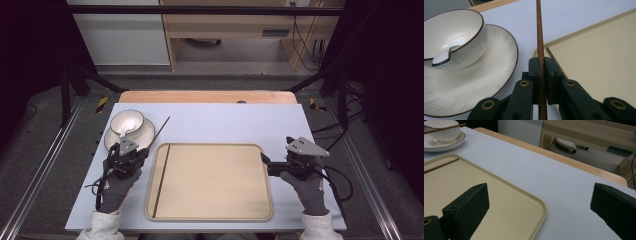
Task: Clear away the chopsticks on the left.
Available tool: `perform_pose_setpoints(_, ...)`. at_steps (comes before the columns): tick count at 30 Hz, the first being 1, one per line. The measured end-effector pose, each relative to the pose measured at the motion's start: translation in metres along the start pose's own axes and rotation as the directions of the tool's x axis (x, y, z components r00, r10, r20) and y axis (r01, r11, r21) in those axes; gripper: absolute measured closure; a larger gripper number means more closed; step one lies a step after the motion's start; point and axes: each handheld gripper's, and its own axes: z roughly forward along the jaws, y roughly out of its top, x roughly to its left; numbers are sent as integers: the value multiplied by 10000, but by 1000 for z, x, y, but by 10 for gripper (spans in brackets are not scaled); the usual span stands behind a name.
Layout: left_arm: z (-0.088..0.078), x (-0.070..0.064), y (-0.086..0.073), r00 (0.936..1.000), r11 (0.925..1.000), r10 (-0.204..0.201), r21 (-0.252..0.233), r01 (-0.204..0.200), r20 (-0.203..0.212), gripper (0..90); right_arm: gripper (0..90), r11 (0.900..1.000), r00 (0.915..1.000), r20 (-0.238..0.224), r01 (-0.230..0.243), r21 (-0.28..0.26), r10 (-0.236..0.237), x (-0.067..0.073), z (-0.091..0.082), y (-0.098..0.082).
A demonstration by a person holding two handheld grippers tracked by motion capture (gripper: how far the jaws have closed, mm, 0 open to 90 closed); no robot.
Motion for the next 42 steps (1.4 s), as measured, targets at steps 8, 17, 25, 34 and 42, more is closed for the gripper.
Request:
perform_pose_setpoints(8,-18,-21,2,9977,9972,-583,-479,566,-338,841,21,10000,10000,-19,-30,48,30,1,1,-1)
perform_pose_setpoints(17,-27,-44,6,9934,9912,-1084,-811,1050,-376,841,22,10000,10000,-20,-37,-86,36,0,-1,0)
perform_pose_setpoints(25,-28,-60,-9,9804,9778,-1867,-1084,1792,-632,841,22,9997,10000,-45,-69,-230,68,0,-4,2)
perform_pose_setpoints(34,-26,-74,-26,9705,9666,-2321,-1268,2227,-653,841,22,9997,10000,-45,-67,-222,66,0,-4,2)
perform_pose_setpoints(42,-18,-86,-34,9714,9679,-2313,-1133,2242,-535,841,22,9996,10000,-41,-9,-273,7,1,-5,3)
